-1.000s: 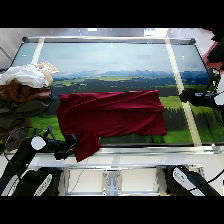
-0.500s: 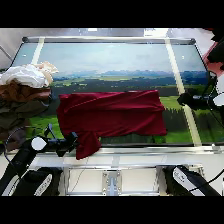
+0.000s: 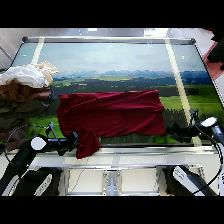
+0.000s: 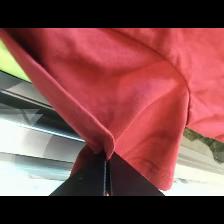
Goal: Fold the shirts.
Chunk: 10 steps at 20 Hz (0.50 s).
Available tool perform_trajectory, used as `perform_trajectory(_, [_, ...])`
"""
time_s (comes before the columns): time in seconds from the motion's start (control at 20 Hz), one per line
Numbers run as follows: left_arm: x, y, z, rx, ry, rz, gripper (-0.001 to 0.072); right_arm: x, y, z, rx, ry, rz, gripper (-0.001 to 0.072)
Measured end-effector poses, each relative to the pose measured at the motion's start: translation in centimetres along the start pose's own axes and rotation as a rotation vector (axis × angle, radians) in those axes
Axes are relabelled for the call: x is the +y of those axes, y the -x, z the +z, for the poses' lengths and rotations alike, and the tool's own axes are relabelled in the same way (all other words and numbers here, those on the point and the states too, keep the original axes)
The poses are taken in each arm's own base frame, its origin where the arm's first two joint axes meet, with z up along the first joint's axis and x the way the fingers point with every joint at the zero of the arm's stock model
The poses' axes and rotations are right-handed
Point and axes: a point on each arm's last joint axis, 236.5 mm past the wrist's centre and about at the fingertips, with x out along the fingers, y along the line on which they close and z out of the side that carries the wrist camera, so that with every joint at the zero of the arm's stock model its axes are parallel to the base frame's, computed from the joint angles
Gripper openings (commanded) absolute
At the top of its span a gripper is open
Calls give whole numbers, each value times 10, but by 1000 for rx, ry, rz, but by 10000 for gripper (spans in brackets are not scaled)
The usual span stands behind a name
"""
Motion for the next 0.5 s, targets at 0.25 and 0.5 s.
perform_trajectory(0.25, [-2,0,0,1,-12,-7,15,19,-22,-1,-54,-182,157,371])
perform_trajectory(0.5, [-4,0,-1,4,-12,-18,15,17,-27,22,-173,-265,193,32])
